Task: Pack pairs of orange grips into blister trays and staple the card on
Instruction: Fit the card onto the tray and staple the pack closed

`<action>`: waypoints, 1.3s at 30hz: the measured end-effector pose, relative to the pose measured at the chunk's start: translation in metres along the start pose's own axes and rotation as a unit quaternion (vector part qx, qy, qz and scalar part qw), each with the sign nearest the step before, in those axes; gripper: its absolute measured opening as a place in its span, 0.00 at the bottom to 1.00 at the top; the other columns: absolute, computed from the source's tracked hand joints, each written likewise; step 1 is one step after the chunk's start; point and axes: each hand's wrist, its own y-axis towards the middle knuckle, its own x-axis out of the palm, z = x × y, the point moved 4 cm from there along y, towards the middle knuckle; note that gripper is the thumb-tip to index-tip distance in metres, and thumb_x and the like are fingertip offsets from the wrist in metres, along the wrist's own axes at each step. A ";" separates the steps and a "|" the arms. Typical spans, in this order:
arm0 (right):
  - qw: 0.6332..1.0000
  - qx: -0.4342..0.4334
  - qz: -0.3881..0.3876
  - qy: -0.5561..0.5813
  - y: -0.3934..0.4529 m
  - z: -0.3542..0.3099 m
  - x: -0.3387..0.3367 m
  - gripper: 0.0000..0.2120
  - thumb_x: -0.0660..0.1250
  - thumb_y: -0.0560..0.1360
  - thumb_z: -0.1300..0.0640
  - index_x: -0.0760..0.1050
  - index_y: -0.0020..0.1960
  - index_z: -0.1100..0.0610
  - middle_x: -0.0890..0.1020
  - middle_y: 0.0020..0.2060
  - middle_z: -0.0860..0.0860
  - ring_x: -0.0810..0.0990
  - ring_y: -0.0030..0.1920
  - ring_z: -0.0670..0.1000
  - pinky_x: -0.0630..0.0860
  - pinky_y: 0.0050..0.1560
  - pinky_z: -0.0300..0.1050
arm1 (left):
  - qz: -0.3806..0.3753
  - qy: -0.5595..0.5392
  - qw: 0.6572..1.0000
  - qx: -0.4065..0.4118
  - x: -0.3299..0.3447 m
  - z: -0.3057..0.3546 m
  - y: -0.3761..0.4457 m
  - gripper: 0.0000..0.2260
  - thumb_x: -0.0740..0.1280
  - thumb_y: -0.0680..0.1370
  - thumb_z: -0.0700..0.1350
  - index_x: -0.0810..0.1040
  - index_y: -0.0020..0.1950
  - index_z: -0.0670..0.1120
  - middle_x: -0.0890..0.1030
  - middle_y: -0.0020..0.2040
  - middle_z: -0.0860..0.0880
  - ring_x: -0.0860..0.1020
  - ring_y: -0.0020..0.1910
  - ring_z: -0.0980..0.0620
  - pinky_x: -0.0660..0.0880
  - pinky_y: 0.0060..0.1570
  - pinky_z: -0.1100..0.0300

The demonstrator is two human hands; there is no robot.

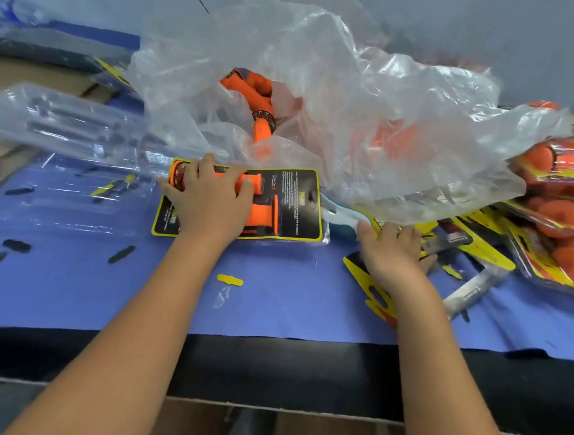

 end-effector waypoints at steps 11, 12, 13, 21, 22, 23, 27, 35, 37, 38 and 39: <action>0.973 -0.102 0.179 0.101 -0.013 -0.087 -0.012 0.20 0.54 0.79 0.46 0.72 0.36 0.58 0.73 0.35 0.57 0.71 0.40 0.60 0.63 0.39 0.47 | 0.095 -0.107 0.990 -0.012 -0.005 -0.006 -0.009 0.19 0.53 0.78 0.52 0.77 0.63 0.48 0.71 0.68 0.44 0.66 0.69 0.43 0.51 0.71 0.35; 0.975 -0.108 0.162 0.104 -0.013 -0.091 -0.003 0.20 0.54 0.79 0.46 0.70 0.36 0.58 0.73 0.34 0.56 0.71 0.39 0.60 0.64 0.38 0.47 | 0.093 -0.110 0.990 -0.013 -0.006 -0.006 -0.010 0.20 0.52 0.78 0.52 0.77 0.61 0.48 0.73 0.66 0.46 0.68 0.67 0.43 0.51 0.71 0.35; 0.974 -0.114 0.156 0.122 -0.014 -0.092 0.005 0.19 0.56 0.79 0.46 0.70 0.37 0.57 0.74 0.34 0.54 0.72 0.40 0.60 0.63 0.37 0.47 | 0.088 -0.106 0.990 -0.011 -0.006 -0.006 -0.010 0.20 0.51 0.78 0.52 0.77 0.61 0.48 0.75 0.64 0.47 0.69 0.66 0.44 0.51 0.71 0.35; 0.794 -0.133 -0.069 0.589 -0.014 -0.081 0.024 0.06 0.73 0.74 0.61 0.78 0.49 0.53 0.85 0.37 0.41 0.84 0.41 0.40 0.79 0.44 0.38 | 0.111 -0.145 0.983 -0.001 -0.008 -0.008 -0.011 0.24 0.48 0.75 0.57 0.78 0.59 0.51 0.78 0.60 0.52 0.70 0.65 0.47 0.50 0.71 0.34; 0.776 -0.128 -0.113 0.607 -0.015 -0.084 0.030 0.08 0.71 0.74 0.63 0.79 0.53 0.58 0.87 0.43 0.48 0.85 0.48 0.48 0.81 0.49 0.47 | 0.116 -0.167 0.979 0.001 -0.008 -0.009 -0.012 0.24 0.47 0.75 0.57 0.77 0.59 0.52 0.78 0.60 0.52 0.70 0.64 0.48 0.49 0.71 0.35; 0.769 -0.128 -0.141 0.610 -0.017 -0.085 0.034 0.11 0.70 0.74 0.65 0.79 0.56 0.61 0.86 0.47 0.53 0.85 0.51 0.54 0.81 0.52 0.53 | 0.119 -0.185 0.975 0.003 -0.008 -0.011 -0.012 0.23 0.48 0.75 0.57 0.77 0.59 0.52 0.78 0.60 0.53 0.70 0.64 0.48 0.48 0.71 0.35; 0.784 -0.154 -0.165 0.578 -0.018 -0.088 0.043 0.19 0.69 0.72 0.73 0.76 0.61 0.61 0.84 0.52 0.59 0.83 0.55 0.61 0.79 0.58 0.61 | 0.117 -0.181 0.976 -0.012 -0.008 -0.014 -0.012 0.19 0.53 0.76 0.53 0.77 0.59 0.52 0.78 0.59 0.53 0.70 0.64 0.49 0.48 0.72 0.36; 0.703 -0.176 -0.206 0.658 -0.012 -0.083 0.041 0.20 0.63 0.76 0.73 0.74 0.64 0.57 0.83 0.57 0.58 0.83 0.54 0.60 0.82 0.47 0.60 | 0.033 -0.108 0.984 0.139 -0.010 -0.011 -0.020 0.35 0.57 0.64 0.75 0.63 0.71 0.71 0.67 0.71 0.56 0.60 0.72 0.52 0.51 0.66 0.33; 0.697 -0.170 -0.173 0.675 -0.011 -0.082 0.039 0.20 0.63 0.76 0.73 0.73 0.65 0.58 0.81 0.59 0.60 0.83 0.56 0.60 0.82 0.48 0.60 | 0.011 -0.098 0.982 0.163 -0.007 -0.012 -0.019 0.41 0.63 0.61 0.75 0.56 0.72 0.72 0.59 0.76 0.55 0.53 0.76 0.52 0.46 0.67 0.30; 0.697 -0.165 -0.154 0.681 -0.010 -0.081 0.038 0.20 0.63 0.76 0.74 0.73 0.65 0.59 0.81 0.60 0.60 0.82 0.56 0.60 0.82 0.48 0.61 | 0.012 -0.091 0.983 0.161 -0.005 -0.013 -0.019 0.43 0.65 0.61 0.75 0.53 0.73 0.73 0.55 0.78 0.55 0.50 0.77 0.53 0.43 0.67 0.29; 0.696 -0.157 -0.136 0.688 -0.010 -0.081 0.037 0.21 0.63 0.76 0.74 0.72 0.66 0.60 0.80 0.61 0.60 0.82 0.56 0.60 0.82 0.47 0.60 | 0.023 -0.083 0.985 0.149 -0.004 -0.014 -0.018 0.44 0.68 0.62 0.73 0.50 0.73 0.73 0.52 0.79 0.55 0.47 0.78 0.52 0.41 0.67 0.29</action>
